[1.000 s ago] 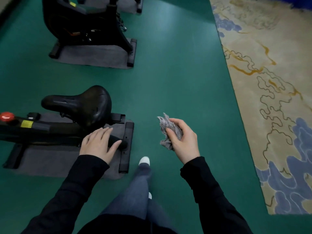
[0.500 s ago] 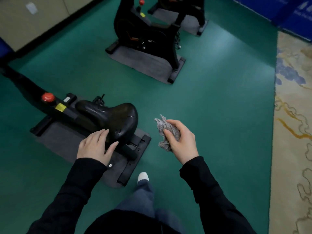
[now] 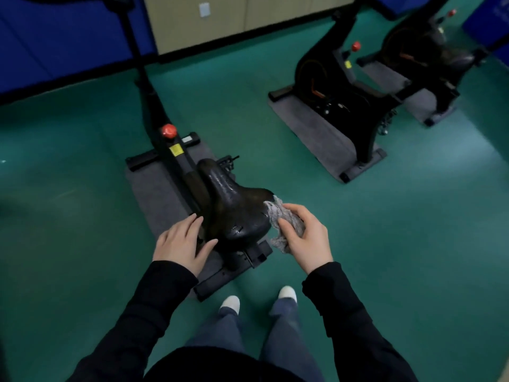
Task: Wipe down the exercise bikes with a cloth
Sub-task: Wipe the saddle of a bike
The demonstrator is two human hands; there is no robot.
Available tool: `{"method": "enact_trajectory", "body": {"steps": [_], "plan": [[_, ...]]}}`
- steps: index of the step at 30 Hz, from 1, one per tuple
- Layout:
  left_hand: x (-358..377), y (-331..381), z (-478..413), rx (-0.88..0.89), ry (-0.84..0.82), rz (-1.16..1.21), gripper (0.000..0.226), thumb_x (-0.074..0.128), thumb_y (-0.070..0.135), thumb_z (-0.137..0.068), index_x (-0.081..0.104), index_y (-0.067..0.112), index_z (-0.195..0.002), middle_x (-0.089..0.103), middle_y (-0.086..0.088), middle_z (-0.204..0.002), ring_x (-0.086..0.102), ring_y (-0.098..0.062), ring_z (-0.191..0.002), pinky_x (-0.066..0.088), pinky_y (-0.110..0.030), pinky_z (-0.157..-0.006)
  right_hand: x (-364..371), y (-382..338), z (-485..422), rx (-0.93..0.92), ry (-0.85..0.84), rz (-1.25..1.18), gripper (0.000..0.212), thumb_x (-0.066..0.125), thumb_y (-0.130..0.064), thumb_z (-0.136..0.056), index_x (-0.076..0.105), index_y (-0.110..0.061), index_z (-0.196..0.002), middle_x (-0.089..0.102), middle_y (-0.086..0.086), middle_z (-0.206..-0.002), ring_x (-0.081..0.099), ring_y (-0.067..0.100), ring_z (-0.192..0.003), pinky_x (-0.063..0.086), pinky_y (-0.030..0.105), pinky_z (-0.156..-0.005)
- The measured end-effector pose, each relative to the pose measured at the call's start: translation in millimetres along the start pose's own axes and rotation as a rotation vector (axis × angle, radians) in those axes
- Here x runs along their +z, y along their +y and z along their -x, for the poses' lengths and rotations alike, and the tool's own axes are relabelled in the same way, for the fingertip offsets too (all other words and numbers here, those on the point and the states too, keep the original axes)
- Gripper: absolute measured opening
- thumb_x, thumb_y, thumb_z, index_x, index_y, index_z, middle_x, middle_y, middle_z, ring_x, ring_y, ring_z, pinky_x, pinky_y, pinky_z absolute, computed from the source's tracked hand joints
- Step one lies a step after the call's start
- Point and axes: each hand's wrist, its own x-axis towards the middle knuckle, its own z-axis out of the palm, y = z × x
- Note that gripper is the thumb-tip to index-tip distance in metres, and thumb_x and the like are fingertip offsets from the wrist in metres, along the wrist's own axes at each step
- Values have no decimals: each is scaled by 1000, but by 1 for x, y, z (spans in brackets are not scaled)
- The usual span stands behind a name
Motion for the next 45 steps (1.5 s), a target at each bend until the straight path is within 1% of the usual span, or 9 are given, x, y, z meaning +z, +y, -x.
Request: {"method": "enact_trajectory", "body": {"steps": [4, 15, 17, 21, 27, 35, 38, 41, 45], "plan": [[10, 3, 7, -122, 34, 95, 66, 41, 55, -91, 30, 19, -145, 32, 3, -150, 29, -15, -137, 24, -32, -108, 1, 1, -24, -84, -96, 22, 25, 62, -20, -90, 63, -18, -115, 65, -3, -116, 55, 11, -110, 34, 13, -87], [44, 60, 11, -491, 112, 298, 69, 48, 51, -90, 27, 17, -146, 30, -1, -151, 29, -17, -138, 26, -35, -110, -19, 20, -95, -286, -465, 77, 25, 61, -19, -91, 62, -20, -116, 66, 1, -110, 62, 22, -102, 49, 36, -92], [48, 69, 10, -548, 159, 339, 67, 50, 48, -90, 30, 15, -145, 32, -3, -150, 30, -20, -137, 26, -36, -110, -21, 25, -104, -346, -487, 74, 25, 61, -17, -91, 62, -19, -115, 65, -1, -109, 61, 19, -102, 47, 29, -93], [54, 79, 6, -644, 287, 443, 61, 51, 42, -92, 35, 13, -143, 36, -6, -148, 32, -23, -135, 28, -39, -110, -20, 34, -118, -487, -477, 82, 26, 63, -10, -89, 64, -12, -114, 61, 0, -110, 52, 7, -101, 28, -4, -85], [65, 74, -9, -662, 335, 522, 54, 47, 40, -94, 37, 15, -141, 38, -4, -147, 32, -20, -135, 28, -38, -110, -1, 32, -142, -548, -469, 49, 27, 63, -7, -88, 64, -10, -116, 60, 2, -109, 51, 5, -100, 27, -5, -87], [75, 35, -42, -568, 423, 692, 42, 52, 29, -94, 49, 17, -134, 49, -3, -138, 40, -19, -130, 28, -26, -104, 57, -12, -177, -824, -413, 133, 28, 63, -4, -87, 65, -8, -115, 59, 6, -108, 54, 18, -103, 29, 2, -93], [83, 24, -57, -525, 425, 916, 33, 55, 24, -93, 55, 22, -126, 54, 0, -130, 46, -13, -123, 31, -18, -99, 84, -23, -182, -1086, -481, 281, 30, 63, -4, -86, 65, -7, -116, 58, 9, -110, 52, 26, -106, 35, 19, -96], [91, 17, -71, -518, 427, 1132, 28, 58, 18, -92, 58, 28, -118, 58, 4, -120, 52, -16, -119, 36, -26, -103, 111, -32, -184, -1364, -608, 478, 28, 59, -7, -88, 65, -8, -115, 59, 12, -111, 52, 32, -104, 44, 39, -86], [101, 14, -79, -440, 389, 1251, 28, 58, 12, -91, 60, 36, -105, 61, 5, -115, 54, -14, -116, 37, -26, -104, 129, -35, -202, -1524, -680, 708, 26, 57, -13, -89, 66, -14, -114, 62, 5, -107, 53, 29, -103, 38, 39, -81]]}}
